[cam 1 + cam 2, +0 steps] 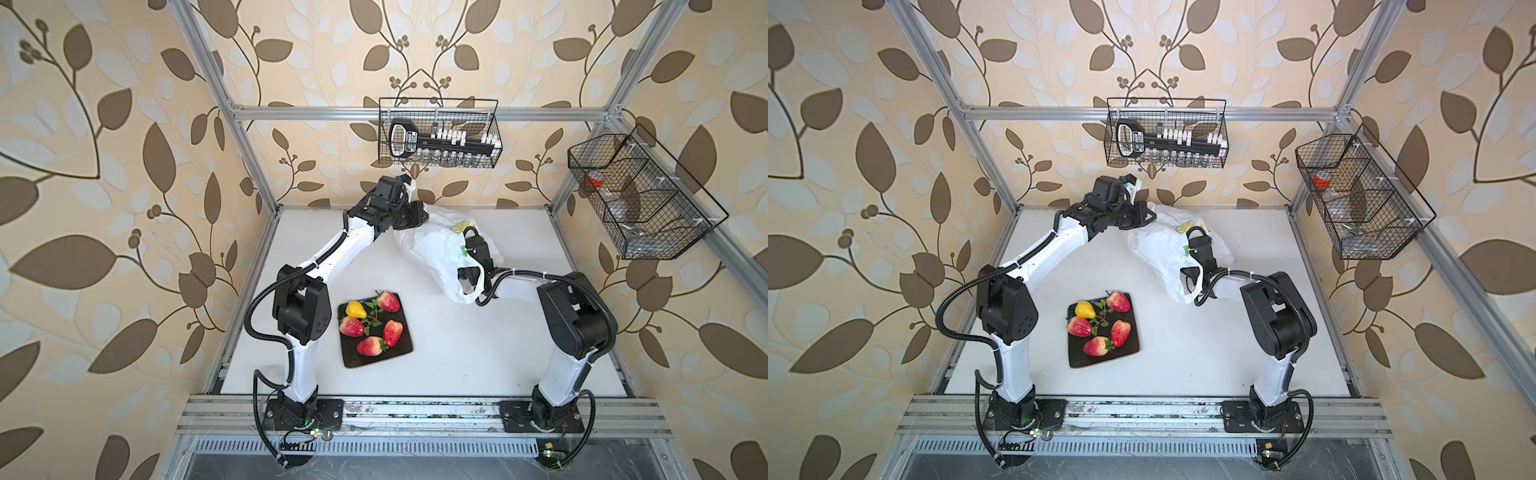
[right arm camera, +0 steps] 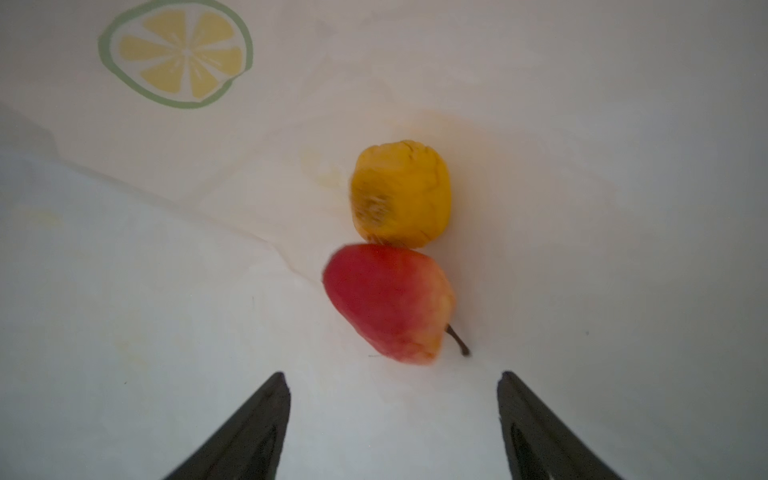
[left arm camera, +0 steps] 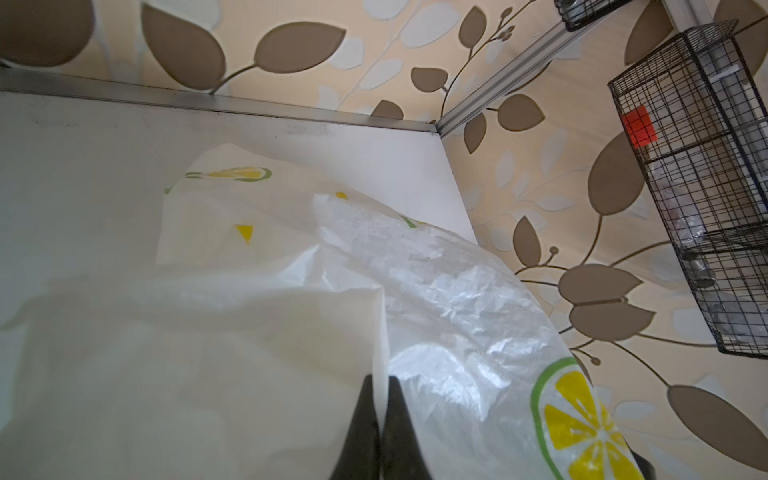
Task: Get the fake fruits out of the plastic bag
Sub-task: 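Grasp the red-yellow peach beside the yellow pear with the right gripper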
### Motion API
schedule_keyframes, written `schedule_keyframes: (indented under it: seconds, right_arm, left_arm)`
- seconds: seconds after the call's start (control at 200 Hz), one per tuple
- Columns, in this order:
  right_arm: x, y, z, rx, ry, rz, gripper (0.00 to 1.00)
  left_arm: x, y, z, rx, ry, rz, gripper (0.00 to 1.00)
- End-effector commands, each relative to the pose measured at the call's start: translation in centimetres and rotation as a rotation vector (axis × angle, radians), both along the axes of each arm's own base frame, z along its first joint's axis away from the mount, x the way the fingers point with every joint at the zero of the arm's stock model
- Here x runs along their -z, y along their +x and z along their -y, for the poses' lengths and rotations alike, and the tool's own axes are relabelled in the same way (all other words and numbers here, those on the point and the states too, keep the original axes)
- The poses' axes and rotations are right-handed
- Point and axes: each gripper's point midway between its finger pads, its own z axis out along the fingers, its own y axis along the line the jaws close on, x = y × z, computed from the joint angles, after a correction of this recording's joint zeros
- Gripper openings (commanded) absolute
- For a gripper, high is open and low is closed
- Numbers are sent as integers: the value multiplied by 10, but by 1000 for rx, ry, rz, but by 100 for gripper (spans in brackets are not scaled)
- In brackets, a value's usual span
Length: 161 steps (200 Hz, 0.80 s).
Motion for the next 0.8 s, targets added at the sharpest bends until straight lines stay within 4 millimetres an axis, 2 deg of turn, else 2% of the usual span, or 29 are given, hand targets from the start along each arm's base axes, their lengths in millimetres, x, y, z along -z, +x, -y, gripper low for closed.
schedule_keyframes:
  seconds: [0.0,0.19,0.4,0.575,0.8]
  right_arm:
    - [3,-8,12,1,-100,-3,80]
    - [7,-11,23,-11,-212,-11,81]
    - [9,-2,33,-33,-375,-9,81]
    - [18,10,30,-49,-415,-40,83]
    - [32,23,29,46,-359,-110,84]
  left_arm:
    - [26,21,-19,-24,19,-23,0]
    - [62,40,-31,-65,47,-76,0]
    - [85,44,-37,-75,86,-111,0]
    - [97,41,-38,-74,88,-137,0]
    - [101,30,-40,-75,84,-159,0]
